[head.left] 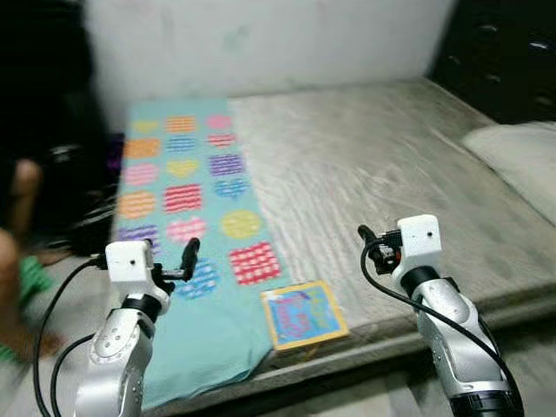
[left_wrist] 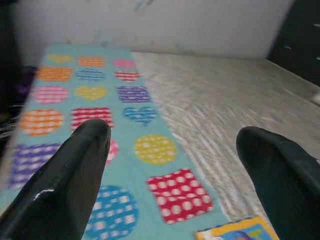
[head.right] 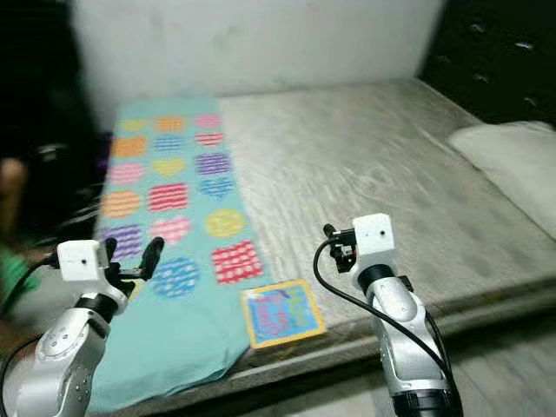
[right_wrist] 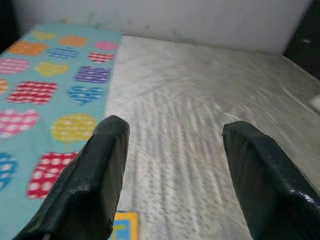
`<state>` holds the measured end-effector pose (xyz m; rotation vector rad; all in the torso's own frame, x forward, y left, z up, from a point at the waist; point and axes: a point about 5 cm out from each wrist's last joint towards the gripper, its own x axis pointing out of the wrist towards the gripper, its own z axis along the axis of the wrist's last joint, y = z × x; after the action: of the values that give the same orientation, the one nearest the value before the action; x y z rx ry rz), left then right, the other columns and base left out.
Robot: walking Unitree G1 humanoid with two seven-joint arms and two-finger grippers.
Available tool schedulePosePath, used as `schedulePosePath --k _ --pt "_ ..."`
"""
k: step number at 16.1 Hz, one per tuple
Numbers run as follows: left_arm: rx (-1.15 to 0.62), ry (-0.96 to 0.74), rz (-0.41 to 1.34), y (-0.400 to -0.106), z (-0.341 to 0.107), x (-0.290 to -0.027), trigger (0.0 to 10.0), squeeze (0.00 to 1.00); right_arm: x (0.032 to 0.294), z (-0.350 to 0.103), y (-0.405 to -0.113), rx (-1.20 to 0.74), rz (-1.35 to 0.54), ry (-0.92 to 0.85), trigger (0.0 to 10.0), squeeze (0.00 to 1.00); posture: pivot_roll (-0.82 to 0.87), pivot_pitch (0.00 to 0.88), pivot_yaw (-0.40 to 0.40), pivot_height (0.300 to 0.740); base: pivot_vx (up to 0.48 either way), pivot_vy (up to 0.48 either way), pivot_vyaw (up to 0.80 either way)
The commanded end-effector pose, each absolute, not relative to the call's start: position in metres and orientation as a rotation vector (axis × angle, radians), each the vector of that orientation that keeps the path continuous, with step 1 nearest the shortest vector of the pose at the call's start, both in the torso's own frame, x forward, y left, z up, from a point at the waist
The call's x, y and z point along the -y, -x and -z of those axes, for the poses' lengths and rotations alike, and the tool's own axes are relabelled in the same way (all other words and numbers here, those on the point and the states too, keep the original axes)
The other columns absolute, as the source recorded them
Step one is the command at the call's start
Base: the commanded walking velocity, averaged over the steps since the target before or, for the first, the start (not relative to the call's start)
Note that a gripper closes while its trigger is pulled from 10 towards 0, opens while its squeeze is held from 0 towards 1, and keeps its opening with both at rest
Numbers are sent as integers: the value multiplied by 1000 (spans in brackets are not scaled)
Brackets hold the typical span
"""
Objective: Clean up the room
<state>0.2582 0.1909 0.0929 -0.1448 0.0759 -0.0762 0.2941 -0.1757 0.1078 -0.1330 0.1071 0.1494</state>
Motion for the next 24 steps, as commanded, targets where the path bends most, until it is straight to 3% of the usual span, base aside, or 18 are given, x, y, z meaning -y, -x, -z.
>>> schedulePosePath --k 1,3,9,14,24 --pt "-93 131 82 -260 -91 -191 10000 0 178 -107 -295 -114 -139 129 10000 0 -132 0 -1 740 0 0 -800" --pt "-90 133 86 -260 -92 -190 10000 0 178 -108 -295 -108 -139 126 10000 0 -132 0 -2 740 0 0 -800" --pt "-96 150 63 -261 -91 -191 10000 0 177 -109 -295 -96 -148 135 10000 0 -130 0 -2 740 0 0 0" --pt "-95 166 62 -262 -91 -191 10000 0 177 -108 -294 -100 -152 143 10000 0 -132 0 -4 740 0 448 0" --pt "-81 143 70 -263 -93 -188 10000 0 177 -109 -296 -96 -170 157 10000 0 -133 0 -12 740 0 -58 0"
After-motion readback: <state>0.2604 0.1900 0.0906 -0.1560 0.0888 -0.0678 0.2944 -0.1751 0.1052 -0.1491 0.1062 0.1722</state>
